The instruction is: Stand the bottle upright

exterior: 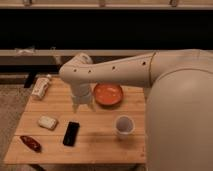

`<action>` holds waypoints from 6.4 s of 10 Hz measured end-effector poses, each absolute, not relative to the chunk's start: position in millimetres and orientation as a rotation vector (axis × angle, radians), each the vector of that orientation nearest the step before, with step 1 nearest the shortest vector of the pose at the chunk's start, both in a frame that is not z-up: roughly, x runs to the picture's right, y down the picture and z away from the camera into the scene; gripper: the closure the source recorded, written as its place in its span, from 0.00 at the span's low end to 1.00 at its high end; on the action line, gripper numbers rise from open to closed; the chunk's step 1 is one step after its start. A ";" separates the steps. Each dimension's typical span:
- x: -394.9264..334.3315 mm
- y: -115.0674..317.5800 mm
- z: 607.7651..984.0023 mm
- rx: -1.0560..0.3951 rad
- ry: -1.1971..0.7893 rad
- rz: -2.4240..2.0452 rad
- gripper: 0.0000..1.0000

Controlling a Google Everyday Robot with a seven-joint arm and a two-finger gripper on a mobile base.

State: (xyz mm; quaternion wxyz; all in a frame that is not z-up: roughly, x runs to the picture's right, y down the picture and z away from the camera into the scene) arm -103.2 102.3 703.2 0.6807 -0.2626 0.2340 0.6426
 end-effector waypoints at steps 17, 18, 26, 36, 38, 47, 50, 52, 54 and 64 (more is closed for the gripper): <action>-103.2 102.5 703.3 -0.590 0.526 1.442 0.35; -103.2 102.5 703.3 -0.590 0.526 1.442 0.35; -133.3 81.5 702.9 -0.587 0.471 1.435 0.35; -337.7 -16.5 749.4 -0.579 0.349 1.337 0.35; -369.2 -28.8 784.4 -0.581 0.377 1.310 0.35; -393.8 -14.3 875.5 -0.598 0.350 1.348 0.35; -403.8 3.2 881.1 -0.551 0.295 1.374 0.35; -413.4 3.2 874.2 -0.443 0.214 1.395 0.35; -424.1 0.6 871.8 -0.394 0.194 1.413 0.35; -456.9 2.8 909.4 -0.364 0.260 1.448 0.35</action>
